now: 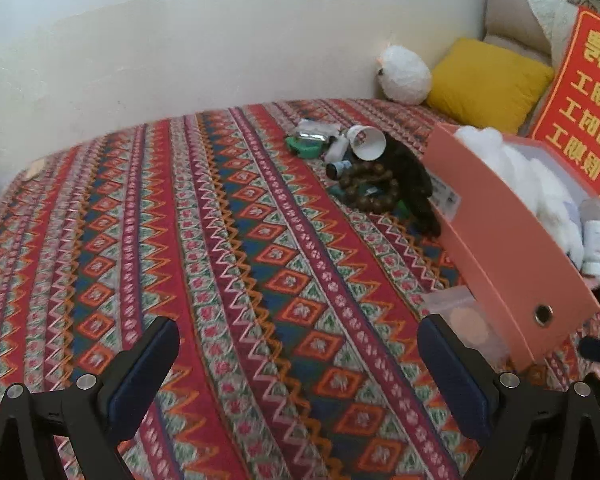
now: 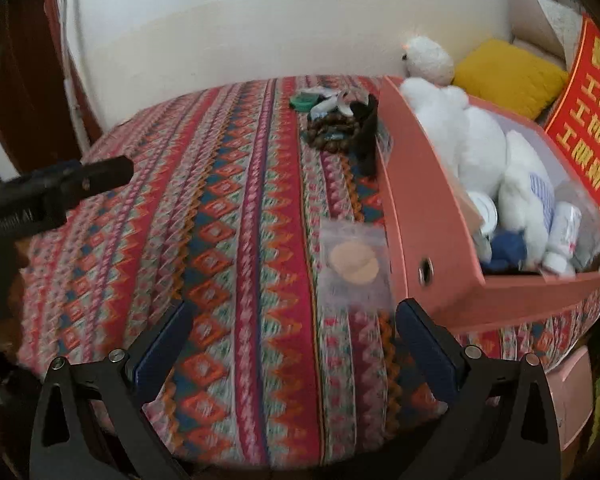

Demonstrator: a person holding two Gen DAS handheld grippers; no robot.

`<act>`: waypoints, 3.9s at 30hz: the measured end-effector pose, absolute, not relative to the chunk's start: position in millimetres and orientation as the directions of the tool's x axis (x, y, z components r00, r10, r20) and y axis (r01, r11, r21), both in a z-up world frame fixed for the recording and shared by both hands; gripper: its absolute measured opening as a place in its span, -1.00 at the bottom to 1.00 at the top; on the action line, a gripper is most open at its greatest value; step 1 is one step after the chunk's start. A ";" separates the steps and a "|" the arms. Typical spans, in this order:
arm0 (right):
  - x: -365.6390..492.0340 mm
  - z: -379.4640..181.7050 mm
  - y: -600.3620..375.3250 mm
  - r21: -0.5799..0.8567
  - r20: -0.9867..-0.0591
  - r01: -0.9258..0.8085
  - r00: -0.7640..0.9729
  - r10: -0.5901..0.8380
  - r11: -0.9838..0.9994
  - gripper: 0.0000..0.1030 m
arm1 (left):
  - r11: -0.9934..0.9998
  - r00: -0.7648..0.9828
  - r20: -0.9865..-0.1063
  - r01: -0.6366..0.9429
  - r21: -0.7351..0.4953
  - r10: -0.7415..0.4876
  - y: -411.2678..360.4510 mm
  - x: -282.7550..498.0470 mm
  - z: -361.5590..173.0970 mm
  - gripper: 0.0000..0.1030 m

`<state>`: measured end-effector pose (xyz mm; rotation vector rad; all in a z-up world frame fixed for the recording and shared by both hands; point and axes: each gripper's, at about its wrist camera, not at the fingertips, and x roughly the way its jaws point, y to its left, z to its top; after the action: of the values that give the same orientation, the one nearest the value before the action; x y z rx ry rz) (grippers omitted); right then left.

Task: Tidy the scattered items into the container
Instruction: 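Grasp the brown bead bracelet with the left tool while the right grasps the black glove, then drop the bead bracelet and black glove into the pink box, then grasp the dark green packet with the left tool while the right grasps the white cup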

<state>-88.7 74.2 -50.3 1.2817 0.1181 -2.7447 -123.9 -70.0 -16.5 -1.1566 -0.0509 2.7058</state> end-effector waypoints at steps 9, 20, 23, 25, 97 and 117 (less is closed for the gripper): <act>-164.7 -86.0 58.9 -0.248 -0.706 0.053 -0.694 0.143 -0.967 0.59 | -0.959 -0.588 -0.764 -0.243 -0.145 0.264 -18.3 -248.7 -42.5 0.92; -221.6 -124.8 73.2 -0.218 -0.755 0.044 -0.641 0.140 -0.975 0.19 | -0.915 -0.444 -0.823 -0.345 -0.208 0.355 37.0 -374.3 -125.6 0.91; -230.8 -125.6 70.1 -0.257 -0.734 0.034 -0.657 0.172 -0.966 0.15 | -0.914 -0.427 -0.828 -0.338 -0.226 0.363 40.1 -393.1 -141.2 0.18; -240.7 -126.1 66.2 -0.308 -0.707 0.024 -0.675 0.211 -0.951 0.12 | -0.915 -0.440 -0.822 -0.337 -0.222 0.362 36.0 -396.1 -145.1 -0.09; -57.7 67.2 239.9 -0.234 -0.517 0.026 -0.850 0.102 -0.972 0.06 | -0.796 -0.561 -0.629 -0.583 -0.160 0.537 168.9 -160.8 116.5 -0.37; -37.3 41.7 224.3 -0.148 -0.623 0.013 -0.778 0.083 -0.989 0.74 | -0.936 -0.612 -0.718 -0.309 -0.167 0.330 30.1 -177.4 24.8 0.61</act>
<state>-37.3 224.3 41.7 1.0587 0.2299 -2.9889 -177.4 30.1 24.8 -1.1395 -0.0379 2.5396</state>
